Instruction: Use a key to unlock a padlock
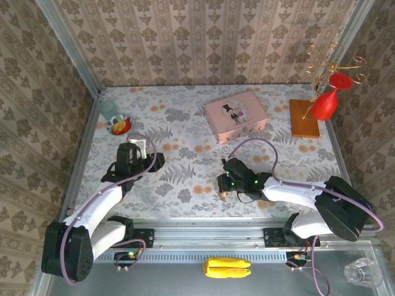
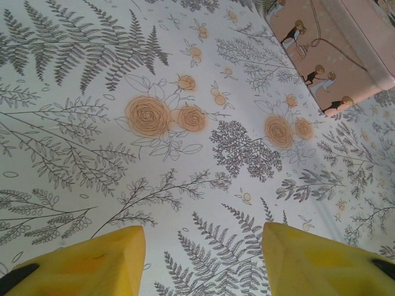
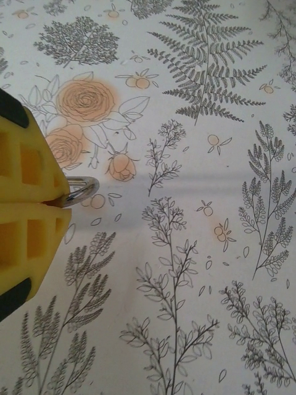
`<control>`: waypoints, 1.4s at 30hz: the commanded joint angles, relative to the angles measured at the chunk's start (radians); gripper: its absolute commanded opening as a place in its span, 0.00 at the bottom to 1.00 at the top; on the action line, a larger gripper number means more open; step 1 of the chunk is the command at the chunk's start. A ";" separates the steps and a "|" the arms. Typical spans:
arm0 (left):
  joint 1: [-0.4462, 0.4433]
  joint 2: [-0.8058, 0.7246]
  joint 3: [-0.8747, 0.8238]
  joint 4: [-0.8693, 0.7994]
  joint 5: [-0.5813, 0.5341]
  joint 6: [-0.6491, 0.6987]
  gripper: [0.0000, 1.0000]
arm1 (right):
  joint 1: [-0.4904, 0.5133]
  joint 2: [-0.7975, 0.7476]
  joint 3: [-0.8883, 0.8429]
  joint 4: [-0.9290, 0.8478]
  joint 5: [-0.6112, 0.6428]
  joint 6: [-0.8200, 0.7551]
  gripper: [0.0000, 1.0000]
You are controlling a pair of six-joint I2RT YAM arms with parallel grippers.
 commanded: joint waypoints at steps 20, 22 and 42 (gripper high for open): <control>0.068 -0.093 -0.070 0.032 0.063 -0.009 0.54 | 0.003 0.117 0.119 -0.077 0.076 -0.030 0.22; 0.071 -0.092 -0.070 0.031 0.062 -0.012 0.54 | 0.001 0.101 0.123 -0.094 0.082 -0.039 0.24; 0.091 -0.316 -0.069 0.048 -0.176 -0.061 1.00 | -0.088 -0.441 0.135 -0.328 0.367 -0.217 0.59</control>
